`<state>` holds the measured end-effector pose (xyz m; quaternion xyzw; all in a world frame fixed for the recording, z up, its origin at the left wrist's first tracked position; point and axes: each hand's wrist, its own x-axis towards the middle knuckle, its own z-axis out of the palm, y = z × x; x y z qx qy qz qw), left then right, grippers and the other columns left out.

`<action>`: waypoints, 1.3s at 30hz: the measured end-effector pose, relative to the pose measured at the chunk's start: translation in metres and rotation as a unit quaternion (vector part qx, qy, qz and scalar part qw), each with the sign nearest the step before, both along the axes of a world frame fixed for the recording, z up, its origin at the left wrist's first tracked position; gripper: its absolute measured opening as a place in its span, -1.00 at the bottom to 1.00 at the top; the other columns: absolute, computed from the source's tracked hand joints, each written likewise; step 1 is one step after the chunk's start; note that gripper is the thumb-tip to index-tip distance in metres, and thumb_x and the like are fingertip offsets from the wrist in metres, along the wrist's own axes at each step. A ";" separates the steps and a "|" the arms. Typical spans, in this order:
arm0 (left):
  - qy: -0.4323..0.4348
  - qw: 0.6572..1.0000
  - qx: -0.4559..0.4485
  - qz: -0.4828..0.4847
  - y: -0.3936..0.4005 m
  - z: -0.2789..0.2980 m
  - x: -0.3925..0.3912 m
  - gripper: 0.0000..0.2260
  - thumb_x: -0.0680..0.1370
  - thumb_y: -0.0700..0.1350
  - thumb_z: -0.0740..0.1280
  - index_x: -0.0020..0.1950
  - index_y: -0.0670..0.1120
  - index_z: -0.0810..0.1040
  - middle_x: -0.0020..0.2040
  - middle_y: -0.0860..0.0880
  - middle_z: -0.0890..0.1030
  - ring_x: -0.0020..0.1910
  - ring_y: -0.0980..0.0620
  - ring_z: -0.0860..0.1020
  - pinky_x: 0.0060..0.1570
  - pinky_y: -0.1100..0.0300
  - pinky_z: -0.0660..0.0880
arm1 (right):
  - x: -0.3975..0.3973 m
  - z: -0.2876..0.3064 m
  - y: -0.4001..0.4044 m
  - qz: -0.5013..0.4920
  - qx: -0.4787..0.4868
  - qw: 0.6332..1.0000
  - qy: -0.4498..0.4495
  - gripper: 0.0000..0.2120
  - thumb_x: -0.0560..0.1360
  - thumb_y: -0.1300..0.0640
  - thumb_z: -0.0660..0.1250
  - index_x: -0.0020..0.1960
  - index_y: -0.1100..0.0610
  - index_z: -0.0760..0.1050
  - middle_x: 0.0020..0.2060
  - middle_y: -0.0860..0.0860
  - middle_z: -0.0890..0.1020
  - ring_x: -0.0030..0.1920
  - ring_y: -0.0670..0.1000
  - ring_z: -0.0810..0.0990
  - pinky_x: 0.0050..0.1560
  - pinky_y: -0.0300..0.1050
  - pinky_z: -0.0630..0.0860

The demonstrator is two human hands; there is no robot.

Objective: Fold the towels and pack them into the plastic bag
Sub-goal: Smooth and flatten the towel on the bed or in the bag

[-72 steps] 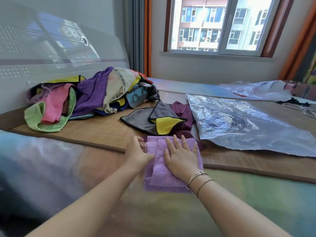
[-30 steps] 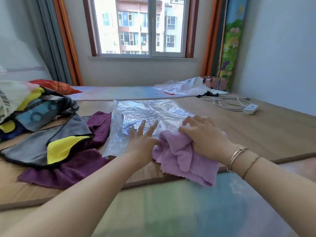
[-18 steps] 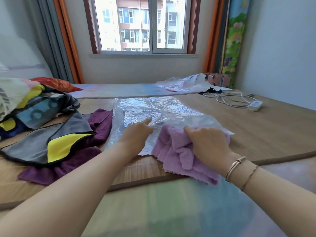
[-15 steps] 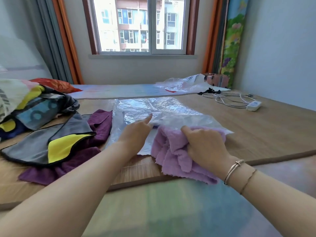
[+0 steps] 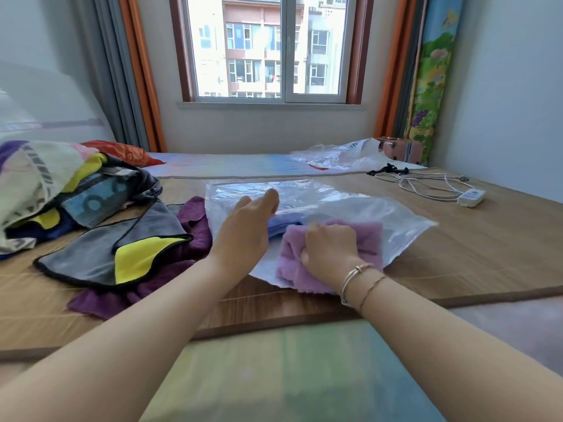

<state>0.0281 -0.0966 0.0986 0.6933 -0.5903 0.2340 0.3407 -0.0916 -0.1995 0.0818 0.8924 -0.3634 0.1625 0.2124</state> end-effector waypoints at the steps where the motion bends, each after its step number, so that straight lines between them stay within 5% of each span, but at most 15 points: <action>1: -0.013 1.000 -0.011 0.001 0.004 0.002 0.001 -0.66 0.39 -0.52 0.15 -0.11 -0.08 0.31 -0.29 0.03 0.40 -0.16 -0.08 0.33 -0.32 0.00 0.37 | 0.007 0.002 -0.010 -0.033 0.011 0.999 0.021 -0.75 0.58 0.12 0.18 0.22 0.16 0.44 0.11 0.09 0.58 0.10 0.17 0.60 -0.09 -0.11 0.47; 4: -0.056 0.998 -0.021 -0.005 0.015 0.006 0.011 -0.65 0.34 -0.56 0.21 -0.21 -0.11 0.50 -0.08 0.01 0.52 -0.08 -0.01 0.31 -0.40 -0.01 0.47 | 0.014 0.006 -0.033 -0.080 0.103 0.991 0.009 -0.73 0.57 0.17 0.19 0.26 0.17 0.45 0.17 0.11 0.55 0.18 0.20 0.53 -0.01 -0.09 0.44; 7: -0.060 0.997 0.033 0.031 0.018 0.011 0.015 -0.55 0.38 -0.52 0.26 0.02 -0.05 0.67 0.19 -0.02 0.49 0.09 0.00 0.30 -0.31 0.03 0.53 | 0.011 -0.001 -0.042 0.051 0.059 0.996 0.049 -0.71 0.51 0.03 0.23 0.22 0.04 0.44 0.10 0.07 0.58 0.14 0.14 0.53 0.04 -0.04 0.41; 10: -0.032 0.982 0.141 0.121 0.008 0.013 0.006 -0.40 0.48 -0.40 0.22 0.45 0.06 0.36 0.49 0.06 0.18 0.32 -0.05 0.20 -0.04 0.17 0.50 | 0.005 0.000 -0.042 0.143 0.031 0.989 -0.001 -0.77 0.48 0.03 0.21 0.11 0.01 0.46 -0.12 0.02 0.56 -0.01 0.11 0.55 -0.11 -0.08 0.30; 13: -0.009 0.979 0.163 0.124 -0.009 0.009 -0.006 -0.27 0.51 -0.39 0.21 0.57 0.10 0.05 0.57 0.13 0.00 0.39 -0.06 0.17 0.08 0.20 0.45 | 0.006 -0.005 -0.040 0.187 0.006 0.981 -0.047 -0.75 0.37 0.01 0.09 -0.04 0.01 0.45 -0.28 0.02 0.54 -0.13 0.12 0.56 -0.18 -0.07 0.31; 17: 0.023 0.990 0.111 0.079 -0.017 0.006 -0.011 -0.12 0.45 -0.43 0.24 0.59 0.11 -0.11 0.55 0.19 0.11 0.27 -0.02 0.32 -0.14 0.23 0.40 | 0.005 -0.016 -0.029 0.257 -0.016 0.962 -0.085 -0.73 0.30 0.03 0.05 -0.22 0.08 0.48 -0.41 0.02 0.58 -0.28 0.12 0.54 -0.24 -0.04 0.39; 23: 0.052 0.995 0.079 -0.013 -0.002 0.013 -0.006 -0.13 0.39 -0.46 0.16 0.57 0.14 -0.03 0.53 0.20 0.18 0.20 0.00 0.35 0.04 0.04 0.49 | 0.016 -0.018 -0.004 0.361 -0.048 0.930 -0.050 -0.86 0.28 0.09 0.15 -0.22 0.06 0.45 -0.44 0.03 0.51 -0.32 0.07 0.45 -0.22 -0.01 0.33; 26: 0.038 0.996 0.075 -0.032 0.010 0.013 -0.002 -0.09 0.35 -0.51 0.14 0.56 0.15 0.02 0.53 0.20 0.20 0.23 0.02 0.36 0.03 0.07 0.49 | 0.021 -0.009 -0.012 0.208 -0.002 0.977 -0.039 -0.79 0.38 0.08 0.07 -0.19 0.07 0.48 -0.33 0.07 0.61 -0.24 0.12 0.57 -0.16 0.00 0.39; 28: 0.010 0.995 0.093 -0.038 0.023 0.010 0.005 -0.07 0.34 -0.55 0.13 0.55 0.16 0.03 0.52 0.23 0.19 0.22 0.06 0.34 -0.03 0.17 0.46 | 0.015 0.007 -0.021 0.068 0.075 0.993 -0.067 -0.73 0.51 0.11 0.07 0.05 0.12 0.50 -0.05 0.15 0.64 -0.01 0.17 0.59 0.00 0.01 0.42; 32: -0.045 0.987 0.142 -0.060 0.044 0.001 0.015 -0.06 0.34 -0.56 0.13 0.54 0.18 -0.02 0.50 0.30 0.15 0.19 0.11 0.32 -0.07 0.34 0.32 | 0.016 0.036 -0.020 0.072 0.386 0.911 -0.130 -0.69 0.63 0.28 0.09 0.33 0.38 0.35 0.25 0.30 0.48 0.27 0.25 0.46 0.13 -0.06 0.39; 37: -0.026 0.992 0.100 -0.072 0.040 0.004 0.022 -0.07 0.32 -0.57 0.14 0.56 0.10 0.06 0.47 0.22 0.28 0.24 0.02 0.38 0.04 0.12 0.48 | 0.053 0.024 -0.054 0.102 0.338 0.927 -0.130 -0.76 0.46 0.37 0.20 0.05 0.15 0.50 -0.09 0.15 0.57 0.05 0.19 0.52 -0.09 -0.24 0.43; 39: -0.037 0.991 0.100 -0.080 0.037 0.006 0.023 -0.07 0.31 -0.58 0.13 0.56 0.09 0.07 0.48 0.24 0.22 0.27 0.00 0.39 0.05 0.04 0.51 | 0.064 0.007 -0.072 0.037 0.338 0.940 -0.034 -0.50 0.50 0.16 0.23 0.42 0.09 0.26 0.25 0.16 0.46 0.32 0.17 0.40 0.25 -0.07 0.35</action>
